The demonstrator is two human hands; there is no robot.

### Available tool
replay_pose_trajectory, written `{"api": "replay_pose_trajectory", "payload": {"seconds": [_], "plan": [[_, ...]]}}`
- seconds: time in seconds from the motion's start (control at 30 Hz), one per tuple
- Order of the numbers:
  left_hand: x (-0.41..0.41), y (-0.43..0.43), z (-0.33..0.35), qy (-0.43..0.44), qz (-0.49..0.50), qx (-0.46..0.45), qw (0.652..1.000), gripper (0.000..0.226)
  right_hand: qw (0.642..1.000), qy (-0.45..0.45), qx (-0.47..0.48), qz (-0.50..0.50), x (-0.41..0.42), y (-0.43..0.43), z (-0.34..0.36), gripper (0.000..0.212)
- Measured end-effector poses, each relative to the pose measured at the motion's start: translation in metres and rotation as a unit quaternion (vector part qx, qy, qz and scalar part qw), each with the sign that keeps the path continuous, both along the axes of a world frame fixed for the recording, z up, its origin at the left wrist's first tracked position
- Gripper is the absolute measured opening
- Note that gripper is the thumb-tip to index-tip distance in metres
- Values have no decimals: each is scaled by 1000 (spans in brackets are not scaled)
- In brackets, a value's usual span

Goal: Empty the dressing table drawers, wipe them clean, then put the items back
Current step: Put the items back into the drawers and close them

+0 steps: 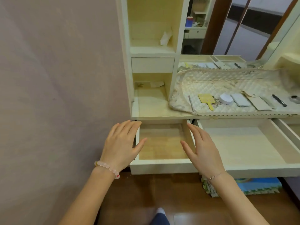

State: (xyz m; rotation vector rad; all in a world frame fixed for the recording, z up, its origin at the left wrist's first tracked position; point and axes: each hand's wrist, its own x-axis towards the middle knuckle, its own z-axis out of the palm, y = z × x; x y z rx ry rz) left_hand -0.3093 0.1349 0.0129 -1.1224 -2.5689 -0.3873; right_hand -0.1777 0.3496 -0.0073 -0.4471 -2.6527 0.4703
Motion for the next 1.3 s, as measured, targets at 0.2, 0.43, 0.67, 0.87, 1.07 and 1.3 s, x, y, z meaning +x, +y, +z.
{"api": "replay_pose_trajectory", "payload": {"seconds": [0.2, 0.43, 0.67, 0.87, 1.07, 1.3], "plan": [[-58, 62, -5, -20, -16, 10, 1000, 55, 1000, -11, -11, -9, -54, 50, -6, 66], [-95, 100, -25, -44, -44, -1, 998, 55, 999, -21, -25, -23, -86, 76, -18, 63], [-125, 129, -37, -62, -115, -14, 991, 52, 997, -27, -18, -75, -95, 85, -23, 60], [-143, 159, -40, -65, -172, -14, 983, 51, 987, -23, -19, -158, -85, 96, -18, 59], [-145, 198, -33, -59, -218, -8, 974, 51, 977, -20, -15, -210, -74, 116, -13, 60], [-145, 240, -36, -62, -245, -17, 967, 53, 972, -14, -3, -236, -69, 156, -13, 55]]}}
